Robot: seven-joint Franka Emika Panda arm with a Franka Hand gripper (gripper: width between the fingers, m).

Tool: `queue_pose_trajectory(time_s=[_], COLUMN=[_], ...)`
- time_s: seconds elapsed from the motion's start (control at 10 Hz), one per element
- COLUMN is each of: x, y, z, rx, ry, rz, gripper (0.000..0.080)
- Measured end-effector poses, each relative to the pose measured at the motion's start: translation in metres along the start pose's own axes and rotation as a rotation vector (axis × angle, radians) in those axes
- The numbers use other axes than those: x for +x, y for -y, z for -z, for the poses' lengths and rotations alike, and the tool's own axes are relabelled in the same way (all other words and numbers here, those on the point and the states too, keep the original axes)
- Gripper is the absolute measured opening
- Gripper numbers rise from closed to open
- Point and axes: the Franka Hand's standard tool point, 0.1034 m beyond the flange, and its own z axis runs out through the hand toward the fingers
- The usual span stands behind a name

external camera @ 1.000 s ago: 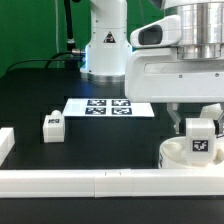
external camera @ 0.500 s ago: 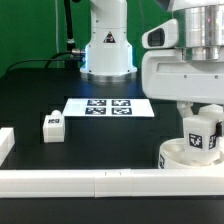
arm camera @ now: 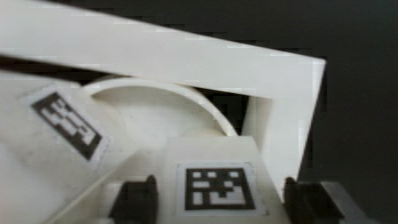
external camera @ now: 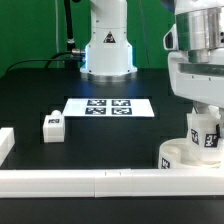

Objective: Assemble stool

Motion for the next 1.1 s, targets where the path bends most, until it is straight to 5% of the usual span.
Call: queue_pose_trajectory(time_s=[0.1,0.3,0.4,0.5,0.8,1.1], x=[0.0,-0.001,-0.001,-0.003,-0.003,-0.003], y=[0.0,0.0,0.0,0.006,0.027,0.027], z=[0.0,0.0,0.0,0.01,0.051,0.051], rx=[0.002,0.002,0.003,0.016,0.081,0.083], ry=[0.006,0.008,0.009,0.014,0.023,0.02], rz=[-0.061,-0.058,-0.052,-0.026,0.02,0.076], gripper=[0.034,0.0537,0.0537,0.0626,0.0648,0.0649])
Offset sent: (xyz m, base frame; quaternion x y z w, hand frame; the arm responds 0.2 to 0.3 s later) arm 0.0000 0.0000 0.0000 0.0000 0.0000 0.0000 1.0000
